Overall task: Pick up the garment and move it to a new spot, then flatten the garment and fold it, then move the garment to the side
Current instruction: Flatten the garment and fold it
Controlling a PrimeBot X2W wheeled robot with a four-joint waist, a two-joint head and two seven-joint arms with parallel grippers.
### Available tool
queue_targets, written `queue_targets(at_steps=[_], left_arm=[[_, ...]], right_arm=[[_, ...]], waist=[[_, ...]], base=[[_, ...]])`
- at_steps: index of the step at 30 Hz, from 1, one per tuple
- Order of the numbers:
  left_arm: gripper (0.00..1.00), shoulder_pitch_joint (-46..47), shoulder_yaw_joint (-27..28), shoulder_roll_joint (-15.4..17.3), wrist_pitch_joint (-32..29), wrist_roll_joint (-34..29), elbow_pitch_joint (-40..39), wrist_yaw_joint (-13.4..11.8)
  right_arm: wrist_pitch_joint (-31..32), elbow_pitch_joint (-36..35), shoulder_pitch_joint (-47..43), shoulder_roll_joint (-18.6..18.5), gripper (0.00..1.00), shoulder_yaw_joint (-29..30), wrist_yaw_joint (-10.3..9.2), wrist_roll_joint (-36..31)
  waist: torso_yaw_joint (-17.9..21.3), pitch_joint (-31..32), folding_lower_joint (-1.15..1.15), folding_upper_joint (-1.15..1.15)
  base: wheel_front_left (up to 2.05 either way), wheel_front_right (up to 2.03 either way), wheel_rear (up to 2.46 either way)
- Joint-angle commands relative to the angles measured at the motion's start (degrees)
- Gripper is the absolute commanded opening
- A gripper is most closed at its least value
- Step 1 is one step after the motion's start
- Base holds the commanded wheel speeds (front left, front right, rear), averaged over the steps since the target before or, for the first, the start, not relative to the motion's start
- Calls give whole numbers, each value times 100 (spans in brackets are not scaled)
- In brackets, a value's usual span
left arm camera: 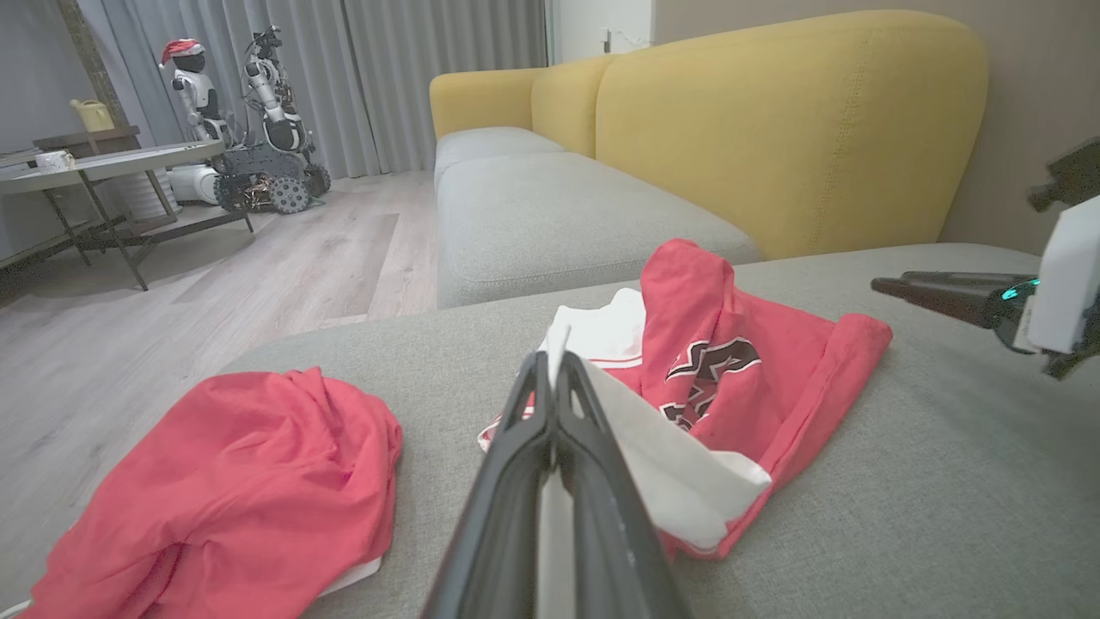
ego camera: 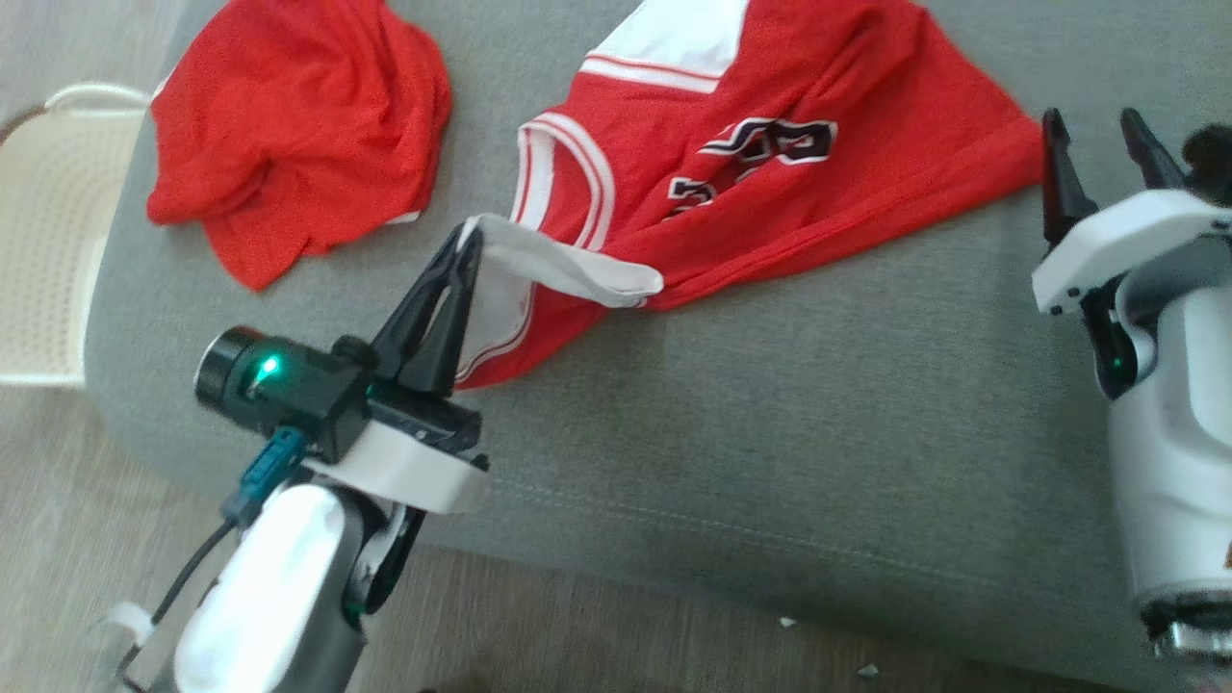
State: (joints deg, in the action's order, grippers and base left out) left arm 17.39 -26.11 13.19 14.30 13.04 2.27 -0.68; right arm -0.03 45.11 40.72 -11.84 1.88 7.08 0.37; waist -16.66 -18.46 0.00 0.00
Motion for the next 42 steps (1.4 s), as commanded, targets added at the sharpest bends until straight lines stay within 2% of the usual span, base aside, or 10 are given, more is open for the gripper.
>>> queue_targets(at_steps=[1, 9, 20, 21, 22, 23, 30, 42], left_arm=[[0, 222, 234, 56, 69, -58, -138, 36], [0, 245, 396, -181, 69, -226, -20, 236], [0, 226, 660, -344, 70, -374, 112, 430], [0, 224, 673, -358, 70, -387, 121, 444], [0, 222, 685, -370, 70, -400, 131, 458], [0, 220, 698, -380, 70, -414, 143, 472], [0, 210, 820, -416, 70, -487, 191, 540], [0, 158, 1122, -457, 70, -519, 154, 587]], right_arm=[[1, -73, 189, -8, 100, -230, 41, 62], [-107, 579, 537, -253, 100, -786, 41, 227], [-321, 1113, 745, -273, 100, -1273, 41, 443], [-341, 1150, 763, -272, 82, -1308, 41, 461], [-359, 1187, 780, -271, 33, -1340, 41, 482], [-375, 1225, 796, -273, 0, -1373, 41, 502], [-473, 1464, 887, -311, 0, -1583, 41, 651], [-1258, 1332, 855, -486, 0, -1727, 41, 891]], waist=[[-117, -136, 0, 0], [-153, -192, 0, 0], [-54, -131, 0, 0], [-46, -129, 0, 0], [-38, -128, 0, 0], [-31, -127, 0, 0], [21, -89, 0, 0], [307, 279, 0, 0]], base=[[0, 0, 0], [0, 0, 0], [0, 0, 0], [0, 0, 0], [0, 0, 0], [0, 0, 0], [0, 0, 0], [0, 0, 0]])
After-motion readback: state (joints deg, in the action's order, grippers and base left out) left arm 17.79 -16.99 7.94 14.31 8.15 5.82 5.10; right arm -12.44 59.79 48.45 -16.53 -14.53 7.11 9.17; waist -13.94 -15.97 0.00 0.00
